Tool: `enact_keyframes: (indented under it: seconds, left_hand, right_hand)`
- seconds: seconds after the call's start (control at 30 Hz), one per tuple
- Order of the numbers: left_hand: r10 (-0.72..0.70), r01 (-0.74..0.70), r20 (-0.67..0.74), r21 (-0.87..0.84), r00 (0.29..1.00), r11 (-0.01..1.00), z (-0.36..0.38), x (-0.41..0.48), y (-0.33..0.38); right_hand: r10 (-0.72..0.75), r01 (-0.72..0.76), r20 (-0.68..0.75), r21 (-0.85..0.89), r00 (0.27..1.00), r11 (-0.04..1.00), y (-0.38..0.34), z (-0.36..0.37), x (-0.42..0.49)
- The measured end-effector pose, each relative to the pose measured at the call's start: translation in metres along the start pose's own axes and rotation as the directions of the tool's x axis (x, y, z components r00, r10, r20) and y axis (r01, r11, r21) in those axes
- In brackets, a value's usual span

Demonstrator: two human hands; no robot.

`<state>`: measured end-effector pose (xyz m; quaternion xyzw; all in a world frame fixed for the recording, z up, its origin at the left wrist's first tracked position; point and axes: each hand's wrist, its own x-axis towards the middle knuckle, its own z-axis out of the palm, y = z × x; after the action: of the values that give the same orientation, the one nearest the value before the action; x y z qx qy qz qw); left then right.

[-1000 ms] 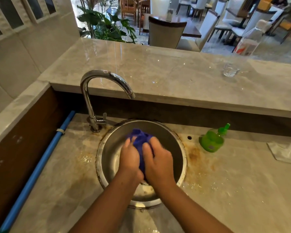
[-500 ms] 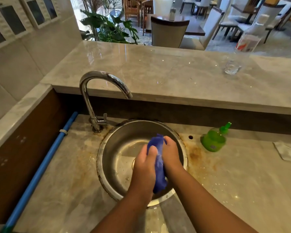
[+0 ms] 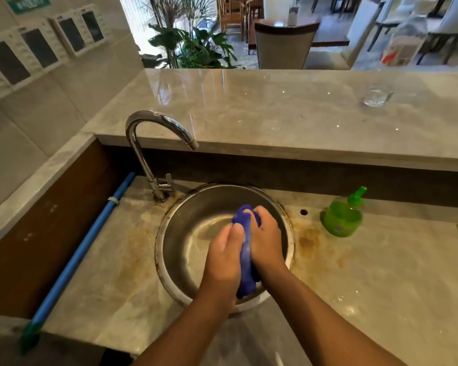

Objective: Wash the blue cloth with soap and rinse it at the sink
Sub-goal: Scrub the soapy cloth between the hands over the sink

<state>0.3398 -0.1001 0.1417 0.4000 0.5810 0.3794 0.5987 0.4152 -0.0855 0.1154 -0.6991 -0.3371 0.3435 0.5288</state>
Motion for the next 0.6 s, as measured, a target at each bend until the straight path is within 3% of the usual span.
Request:
enact_keyframes:
  seconds: [0.03,0.1,0.2,0.27,0.37,0.5,0.6]
  left_hand:
    - [0.062,-0.061,-0.012,0.043,0.998,0.997,0.002,0.003,-0.001]
    - [0.177,-0.170,-0.081,0.088,0.981,0.982,0.001,0.012,0.000]
    - [0.115,-0.117,-0.146,-0.007,0.983,0.993,-0.004,0.020,-0.002]
    - [0.035,-0.039,-0.080,-0.048,0.996,0.998,-0.001,0.009,-0.010]
    - [0.078,-0.078,0.005,0.003,0.997,0.997,0.005,-0.004,-0.011]
    - [0.153,-0.152,-0.041,0.011,0.987,0.988,-0.011,0.026,0.003]
    - [0.031,-0.028,0.029,-0.083,0.999,0.996,-0.023,0.033,0.004]
  right_hand:
    - [-0.003,0.003,0.004,0.019,1.000,1.000,0.002,-0.003,-0.002]
    - [-0.169,0.169,0.006,0.013,0.986,0.986,0.001,-0.002,-0.025]
    - [-0.340,0.340,0.086,0.021,0.936,0.940,0.001,0.001,-0.053]
    - [-0.249,0.250,0.054,-0.021,0.967,0.968,0.007,0.003,-0.029]
    - [-0.059,0.057,0.019,0.068,0.998,0.996,0.006,-0.003,-0.003]
    - [-0.182,0.178,0.045,0.073,0.982,0.981,-0.004,0.008,-0.043]
    - [-0.240,0.243,0.080,-0.030,0.968,0.970,-0.008,0.025,-0.044]
